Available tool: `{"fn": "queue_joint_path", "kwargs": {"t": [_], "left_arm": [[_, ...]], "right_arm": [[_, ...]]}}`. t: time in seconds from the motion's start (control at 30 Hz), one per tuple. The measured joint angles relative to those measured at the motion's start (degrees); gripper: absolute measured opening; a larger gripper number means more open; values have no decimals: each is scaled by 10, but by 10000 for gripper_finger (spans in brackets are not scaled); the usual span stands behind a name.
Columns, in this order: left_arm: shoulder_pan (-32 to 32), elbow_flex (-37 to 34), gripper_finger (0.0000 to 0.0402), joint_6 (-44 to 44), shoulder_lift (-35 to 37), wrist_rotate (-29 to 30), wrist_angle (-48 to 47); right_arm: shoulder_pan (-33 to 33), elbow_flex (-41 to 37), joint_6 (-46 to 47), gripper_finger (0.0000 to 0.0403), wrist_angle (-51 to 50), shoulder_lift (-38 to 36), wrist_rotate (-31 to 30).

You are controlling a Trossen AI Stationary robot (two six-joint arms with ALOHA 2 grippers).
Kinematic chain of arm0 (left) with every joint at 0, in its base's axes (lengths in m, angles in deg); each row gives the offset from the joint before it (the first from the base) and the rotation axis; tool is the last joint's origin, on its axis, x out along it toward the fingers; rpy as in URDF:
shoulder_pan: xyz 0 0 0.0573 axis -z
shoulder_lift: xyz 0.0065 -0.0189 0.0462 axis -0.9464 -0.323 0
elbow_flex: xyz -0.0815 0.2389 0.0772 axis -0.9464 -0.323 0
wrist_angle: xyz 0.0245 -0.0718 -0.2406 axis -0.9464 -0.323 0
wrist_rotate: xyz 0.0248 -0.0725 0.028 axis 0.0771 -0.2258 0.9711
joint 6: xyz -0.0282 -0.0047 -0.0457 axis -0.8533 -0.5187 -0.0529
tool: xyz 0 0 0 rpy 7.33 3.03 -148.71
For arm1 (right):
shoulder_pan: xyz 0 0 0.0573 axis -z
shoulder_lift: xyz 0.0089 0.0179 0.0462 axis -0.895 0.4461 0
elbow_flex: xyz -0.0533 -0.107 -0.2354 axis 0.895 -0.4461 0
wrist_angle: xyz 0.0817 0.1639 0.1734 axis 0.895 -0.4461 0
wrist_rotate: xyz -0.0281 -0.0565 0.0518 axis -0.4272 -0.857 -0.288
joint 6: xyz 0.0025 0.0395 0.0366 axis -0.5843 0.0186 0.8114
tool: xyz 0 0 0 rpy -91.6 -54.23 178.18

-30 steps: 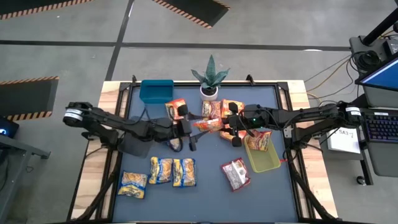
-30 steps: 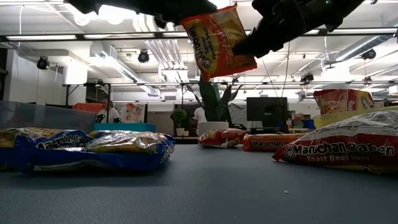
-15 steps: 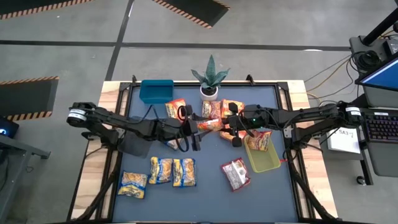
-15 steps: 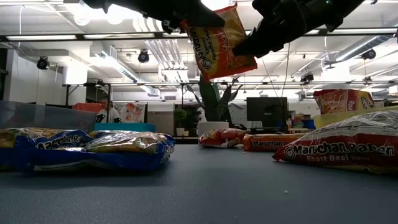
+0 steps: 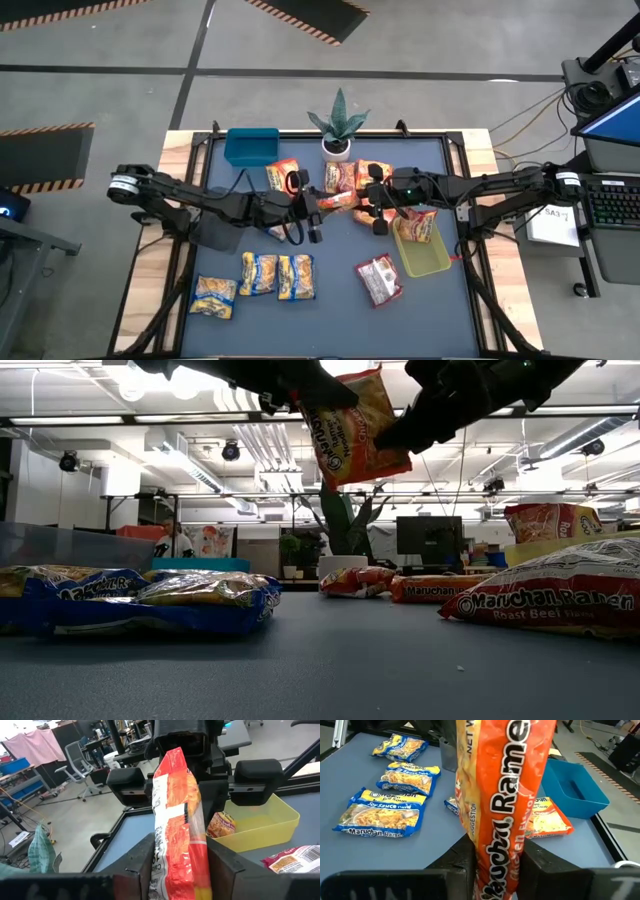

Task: Sort Maruchan noodles
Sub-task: Put the orange noodle pack into the blue bin

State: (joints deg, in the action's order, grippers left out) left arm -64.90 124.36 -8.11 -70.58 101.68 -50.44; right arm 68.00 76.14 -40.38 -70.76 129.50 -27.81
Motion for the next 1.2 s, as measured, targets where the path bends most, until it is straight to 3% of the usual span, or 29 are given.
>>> {"fn": "queue_joint_path", "kwargs": {"t": [0.33,0.53,0.63,0.93,1.2], "left_arm": [[0,0,113,-13,1,20,-3],[1,3,112,-48,16,87,-73],[-2,3,112,-61,34,150,-123],[-24,3,112,-97,107,293,-250],[-122,3,112,-177,137,376,-345]], "right_arm": [[4,0,22,187,-1,-14,3],[7,0,41,238,-38,-43,-10],[7,0,60,255,-67,-66,-25],[8,-18,74,274,-86,-114,-28],[8,-20,71,271,-90,-120,-28]]}}
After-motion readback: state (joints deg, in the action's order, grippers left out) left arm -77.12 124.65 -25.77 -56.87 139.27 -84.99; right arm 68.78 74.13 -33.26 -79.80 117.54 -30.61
